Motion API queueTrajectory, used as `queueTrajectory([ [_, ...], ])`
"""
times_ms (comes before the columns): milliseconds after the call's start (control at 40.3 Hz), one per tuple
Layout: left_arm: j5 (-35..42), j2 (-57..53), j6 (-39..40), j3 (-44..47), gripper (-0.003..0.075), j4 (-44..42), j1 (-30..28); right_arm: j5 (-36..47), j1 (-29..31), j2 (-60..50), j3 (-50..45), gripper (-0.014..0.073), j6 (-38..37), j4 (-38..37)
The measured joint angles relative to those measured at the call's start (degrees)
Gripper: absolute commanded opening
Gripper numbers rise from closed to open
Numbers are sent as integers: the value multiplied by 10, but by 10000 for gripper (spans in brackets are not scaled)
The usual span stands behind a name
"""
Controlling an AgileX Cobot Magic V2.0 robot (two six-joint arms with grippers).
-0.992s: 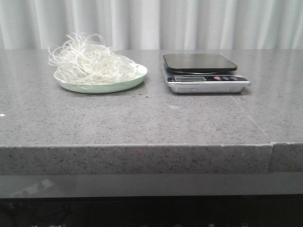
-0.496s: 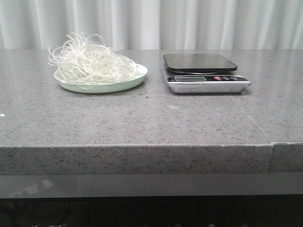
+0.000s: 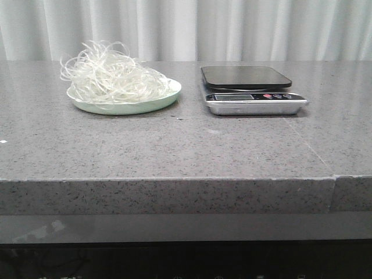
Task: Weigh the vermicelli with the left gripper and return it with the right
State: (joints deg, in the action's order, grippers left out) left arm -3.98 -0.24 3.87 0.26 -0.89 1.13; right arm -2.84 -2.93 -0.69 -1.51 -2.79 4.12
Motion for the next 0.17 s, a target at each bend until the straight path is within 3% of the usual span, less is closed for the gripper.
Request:
queueTrajectory([
  [174, 0, 0, 0, 0, 155, 0, 0, 0, 0, 0, 0, 164, 0, 0],
])
